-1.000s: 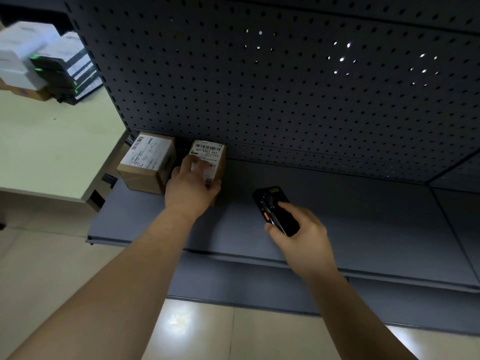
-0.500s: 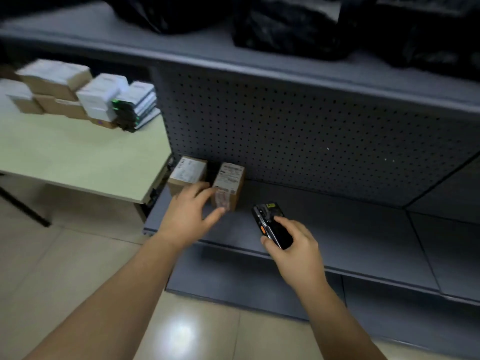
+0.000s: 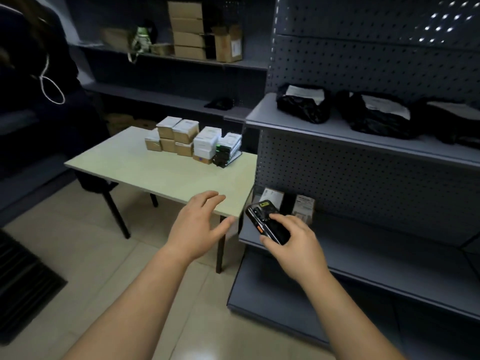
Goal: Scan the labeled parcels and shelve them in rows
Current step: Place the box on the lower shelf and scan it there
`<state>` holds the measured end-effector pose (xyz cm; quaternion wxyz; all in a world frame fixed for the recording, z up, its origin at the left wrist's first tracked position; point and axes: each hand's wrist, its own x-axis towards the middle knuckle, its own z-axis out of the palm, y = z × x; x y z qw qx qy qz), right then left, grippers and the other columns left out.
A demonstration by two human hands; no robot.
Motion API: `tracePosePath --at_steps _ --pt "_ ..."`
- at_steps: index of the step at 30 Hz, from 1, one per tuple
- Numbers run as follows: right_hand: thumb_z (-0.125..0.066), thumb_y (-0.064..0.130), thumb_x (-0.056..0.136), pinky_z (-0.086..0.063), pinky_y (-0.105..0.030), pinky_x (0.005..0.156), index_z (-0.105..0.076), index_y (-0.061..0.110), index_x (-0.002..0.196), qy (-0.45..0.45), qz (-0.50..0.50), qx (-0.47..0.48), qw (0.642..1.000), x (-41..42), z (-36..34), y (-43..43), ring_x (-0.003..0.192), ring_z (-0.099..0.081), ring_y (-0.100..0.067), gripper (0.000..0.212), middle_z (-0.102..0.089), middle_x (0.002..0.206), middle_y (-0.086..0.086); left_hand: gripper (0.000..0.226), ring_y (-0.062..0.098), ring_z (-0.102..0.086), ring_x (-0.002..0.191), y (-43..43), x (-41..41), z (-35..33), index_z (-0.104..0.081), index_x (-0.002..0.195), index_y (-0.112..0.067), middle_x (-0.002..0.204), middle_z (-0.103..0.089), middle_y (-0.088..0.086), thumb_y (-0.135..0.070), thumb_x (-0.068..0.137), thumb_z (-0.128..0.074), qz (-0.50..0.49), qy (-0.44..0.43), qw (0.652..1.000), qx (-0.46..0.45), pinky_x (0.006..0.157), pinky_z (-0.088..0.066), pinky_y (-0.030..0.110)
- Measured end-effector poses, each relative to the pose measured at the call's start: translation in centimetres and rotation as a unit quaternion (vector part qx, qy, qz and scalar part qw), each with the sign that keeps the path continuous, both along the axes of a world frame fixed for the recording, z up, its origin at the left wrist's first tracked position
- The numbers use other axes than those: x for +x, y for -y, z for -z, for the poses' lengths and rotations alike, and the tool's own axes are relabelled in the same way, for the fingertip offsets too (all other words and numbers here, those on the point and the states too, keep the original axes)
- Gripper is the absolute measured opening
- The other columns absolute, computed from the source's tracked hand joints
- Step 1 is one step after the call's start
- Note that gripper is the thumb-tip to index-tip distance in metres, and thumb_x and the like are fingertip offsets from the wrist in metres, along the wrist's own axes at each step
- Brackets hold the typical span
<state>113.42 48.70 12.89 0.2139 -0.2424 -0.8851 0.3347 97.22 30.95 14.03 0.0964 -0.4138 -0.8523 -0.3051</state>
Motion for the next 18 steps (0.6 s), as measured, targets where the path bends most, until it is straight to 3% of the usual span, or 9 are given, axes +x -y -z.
tracePosePath --at_steps 7,13,18 --pt "-0.071 0.050 0.077 -0.047 -0.030 0.093 -0.060 0.037 0.128 -0.001 -0.034 0.005 0.999 -9.1 -3.0 10.7 0.109 -0.055 -0.008 0.054 -0.057 0.119 0.015 0.070 0.013 -0.040 0.130 11.8 -7.8 -1.7 -0.057 0.134 -0.020 0.137 -0.051 -0.004 -0.066 0.083 -0.044 -0.037 0.011 0.999 0.023 0.108 -0.030 0.026" --pt "-0.054 0.065 0.068 -0.047 -0.028 0.091 -0.060 0.039 0.126 -0.010 -0.070 0.011 0.997 -19.1 -2.6 14.6 0.108 -0.054 -0.005 0.064 -0.058 0.117 0.017 0.068 0.013 -0.039 0.130 16.0 -16.4 0.1 -0.056 0.134 -0.020 0.137 -0.050 -0.006 -0.065 0.084 -0.045 -0.087 0.044 0.994 0.050 0.107 -0.030 0.027" --pt "-0.068 0.056 0.072 -0.045 -0.026 0.091 -0.063 0.037 0.122 -0.030 -0.105 -0.019 0.994 -30.5 -1.9 15.7 0.105 -0.056 -0.007 0.054 -0.060 0.114 0.014 0.064 0.011 -0.041 0.131 18.8 -24.8 0.2 -0.057 0.132 -0.021 0.137 -0.050 -0.009 -0.064 0.086 -0.045 -0.132 0.066 0.989 0.027 0.111 -0.028 0.025"
